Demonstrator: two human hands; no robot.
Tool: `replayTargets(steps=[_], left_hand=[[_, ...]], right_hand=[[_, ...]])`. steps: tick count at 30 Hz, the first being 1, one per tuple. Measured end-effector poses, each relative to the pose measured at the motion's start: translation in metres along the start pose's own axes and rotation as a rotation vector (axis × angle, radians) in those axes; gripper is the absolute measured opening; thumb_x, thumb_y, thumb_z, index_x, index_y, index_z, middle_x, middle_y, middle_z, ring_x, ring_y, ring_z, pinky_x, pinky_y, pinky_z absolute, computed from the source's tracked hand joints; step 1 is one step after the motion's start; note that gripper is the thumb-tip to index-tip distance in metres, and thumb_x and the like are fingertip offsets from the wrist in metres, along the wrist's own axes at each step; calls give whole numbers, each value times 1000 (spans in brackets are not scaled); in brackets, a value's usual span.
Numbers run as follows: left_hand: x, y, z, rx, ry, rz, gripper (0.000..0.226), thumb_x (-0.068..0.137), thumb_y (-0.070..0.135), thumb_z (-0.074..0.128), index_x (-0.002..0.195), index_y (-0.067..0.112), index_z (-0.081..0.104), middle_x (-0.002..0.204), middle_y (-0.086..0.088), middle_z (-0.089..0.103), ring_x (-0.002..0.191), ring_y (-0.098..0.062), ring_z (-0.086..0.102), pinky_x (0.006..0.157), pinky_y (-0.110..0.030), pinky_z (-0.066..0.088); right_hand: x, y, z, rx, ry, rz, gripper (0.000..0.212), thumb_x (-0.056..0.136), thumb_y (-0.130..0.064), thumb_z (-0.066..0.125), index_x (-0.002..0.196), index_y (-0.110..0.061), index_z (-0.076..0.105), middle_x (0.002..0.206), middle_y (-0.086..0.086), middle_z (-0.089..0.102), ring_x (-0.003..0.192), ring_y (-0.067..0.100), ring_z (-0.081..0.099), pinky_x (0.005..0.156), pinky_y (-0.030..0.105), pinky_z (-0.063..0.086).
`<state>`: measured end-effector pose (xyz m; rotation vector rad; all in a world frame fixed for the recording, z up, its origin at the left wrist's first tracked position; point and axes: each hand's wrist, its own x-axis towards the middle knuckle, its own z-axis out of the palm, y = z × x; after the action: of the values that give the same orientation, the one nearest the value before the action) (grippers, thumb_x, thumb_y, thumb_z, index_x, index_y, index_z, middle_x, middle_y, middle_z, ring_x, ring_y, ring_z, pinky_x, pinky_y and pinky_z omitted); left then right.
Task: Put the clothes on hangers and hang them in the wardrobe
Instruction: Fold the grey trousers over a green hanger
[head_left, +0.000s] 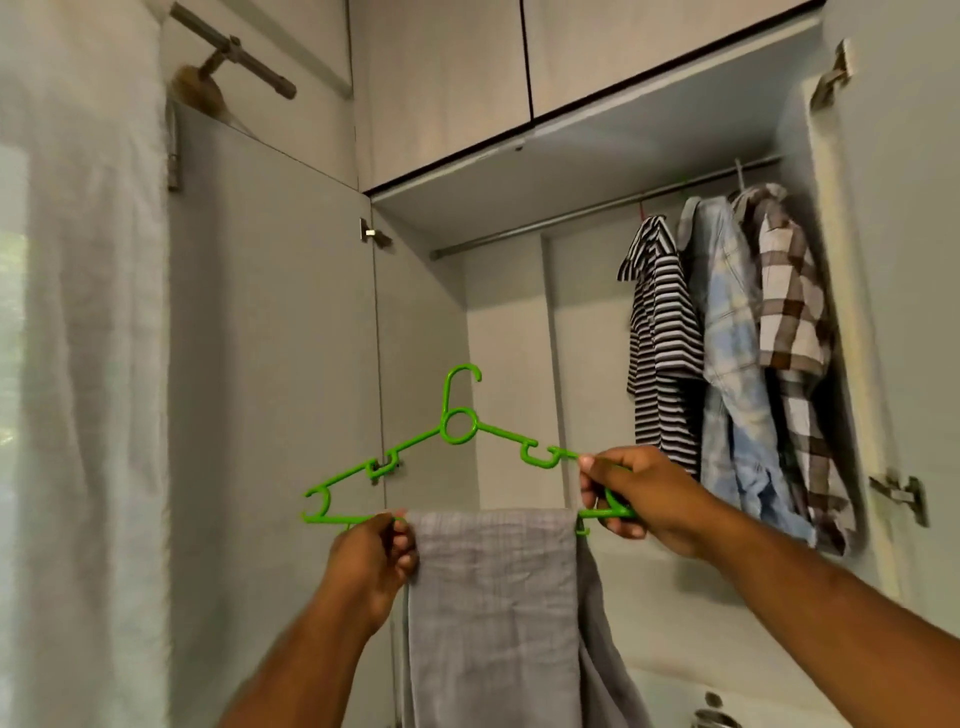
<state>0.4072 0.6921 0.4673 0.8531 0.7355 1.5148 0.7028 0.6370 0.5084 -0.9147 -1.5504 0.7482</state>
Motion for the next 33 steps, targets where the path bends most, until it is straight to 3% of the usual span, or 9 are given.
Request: replayTargets(steps=[2, 4, 6, 12, 15, 19, 24, 28, 33], left_hand=[[39, -3, 14, 218, -90, -15, 31, 103, 34, 52, 87, 8, 59, 66, -2, 54, 48, -12, 46, 45, -24, 41], [70, -6, 28, 491, -194, -3, 55, 85, 69, 63, 105, 19, 72, 97, 1, 70, 82, -17, 63, 79, -36, 53], [96, -15, 45, 600, -316, 18, 60, 79, 75, 65, 116, 28, 73, 114, 6, 73, 109, -19, 65, 101, -43, 48], [184, -33, 115, 468, -418, 148, 44, 85, 48, 69, 108, 10, 75, 101, -8, 78, 89, -22, 74, 75, -34, 57], [240, -41, 145, 348, -383, 160, 41, 91, 38, 68, 108, 1, 73, 102, -17, 76, 96, -35, 73, 85, -47, 60], [319, -50, 178, 243, -365, 166, 34, 96, 32, 64, 104, 0, 73, 93, -16, 78, 81, -27, 76, 65, -32, 60], [407, -64, 221, 240, -489, 186, 43, 92, 47, 66, 108, 8, 74, 96, -11, 78, 93, -31, 75, 91, -46, 58], [463, -72, 252, 268, -671, 184, 40, 93, 46, 64, 108, 11, 75, 98, -10, 78, 93, -28, 76, 87, -41, 59], [525, -72, 300, 379, -857, 229, 37, 94, 51, 61, 107, 19, 74, 99, -4, 79, 94, -22, 75, 81, -34, 59]], right_hand=[[33, -6, -11, -11, 91, -21, 30, 103, -20, 57, 81, 0, 63, 66, 14, 59, 36, 17, 43, 33, 17, 26], [65, -13, -26, -50, 153, -52, 30, 102, -20, 59, 79, -1, 63, 63, 11, 56, 35, 16, 41, 33, 16, 25], [93, -16, -42, -114, 207, -87, 30, 101, -22, 61, 78, -2, 64, 62, 10, 55, 36, 16, 41, 34, 16, 27], [165, -23, -82, -268, 303, -158, 29, 100, -21, 62, 79, -1, 65, 62, 10, 57, 40, 14, 42, 34, 18, 32], [199, -20, -97, -320, 378, -191, 28, 99, -20, 63, 80, 1, 66, 60, 8, 59, 37, 15, 42, 32, 16, 30], [247, -16, -113, -389, 488, -237, 29, 98, -20, 65, 79, 1, 67, 58, 6, 61, 37, 17, 43, 34, 17, 26], [306, 8, -130, -539, 638, -352, 34, 97, -21, 67, 68, -5, 68, 63, 16, 64, 38, 25, 46, 39, 24, 34], [345, 31, -145, -657, 767, -375, 37, 97, -27, 68, 67, -5, 69, 63, 20, 66, 43, 30, 50, 46, 35, 42], [389, 31, -161, -818, 931, -316, 40, 97, -27, 67, 66, -2, 68, 65, 26, 65, 39, 25, 49, 40, 27, 40]])
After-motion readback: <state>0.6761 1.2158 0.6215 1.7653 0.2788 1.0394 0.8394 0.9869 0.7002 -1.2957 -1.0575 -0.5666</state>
